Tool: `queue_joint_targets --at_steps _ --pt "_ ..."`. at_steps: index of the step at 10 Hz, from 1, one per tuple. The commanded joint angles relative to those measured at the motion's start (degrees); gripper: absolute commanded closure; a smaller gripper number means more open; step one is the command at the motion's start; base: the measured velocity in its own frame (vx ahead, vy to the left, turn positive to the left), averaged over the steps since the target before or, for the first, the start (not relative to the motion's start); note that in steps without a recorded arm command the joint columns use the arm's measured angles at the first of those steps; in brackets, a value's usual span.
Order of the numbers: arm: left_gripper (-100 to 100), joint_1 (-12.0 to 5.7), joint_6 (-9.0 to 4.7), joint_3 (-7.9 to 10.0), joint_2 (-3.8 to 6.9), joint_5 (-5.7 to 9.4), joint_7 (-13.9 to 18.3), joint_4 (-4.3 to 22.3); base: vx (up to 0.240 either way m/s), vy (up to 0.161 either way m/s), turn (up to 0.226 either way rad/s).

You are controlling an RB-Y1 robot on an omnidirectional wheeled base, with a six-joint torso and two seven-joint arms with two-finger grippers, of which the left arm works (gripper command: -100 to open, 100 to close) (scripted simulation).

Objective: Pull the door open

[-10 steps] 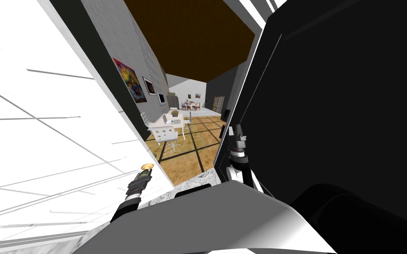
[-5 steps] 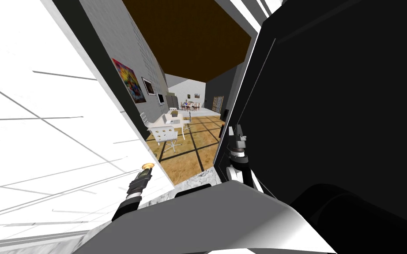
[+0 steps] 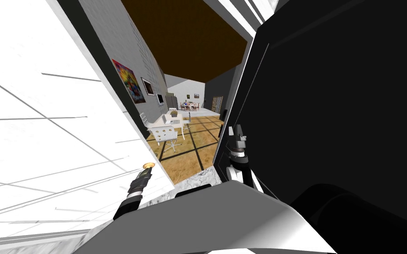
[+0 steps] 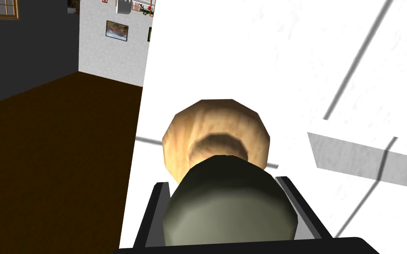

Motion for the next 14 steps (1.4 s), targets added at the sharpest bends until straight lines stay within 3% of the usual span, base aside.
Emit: queue_joint_targets --at_steps 1,11,12,14 --pt "100 -0.01 0.13 -0.64 -0.16 0.55 2.4 0.0 -0.027 0.008 -0.014" --pt "100 -0.97 0.24 -3.51 0.37 5.05 16.5 0.6 -0.039 0.011 -0.024" --pt "100 -0.97 0.24 -3.51 0.37 5.05 16.6 0.6 -0.03 0.008 -0.013" --pt "100 -1.29 0.28 -4.48 0.55 6.55 20.2 0.8 -0.047 0.011 -0.026"
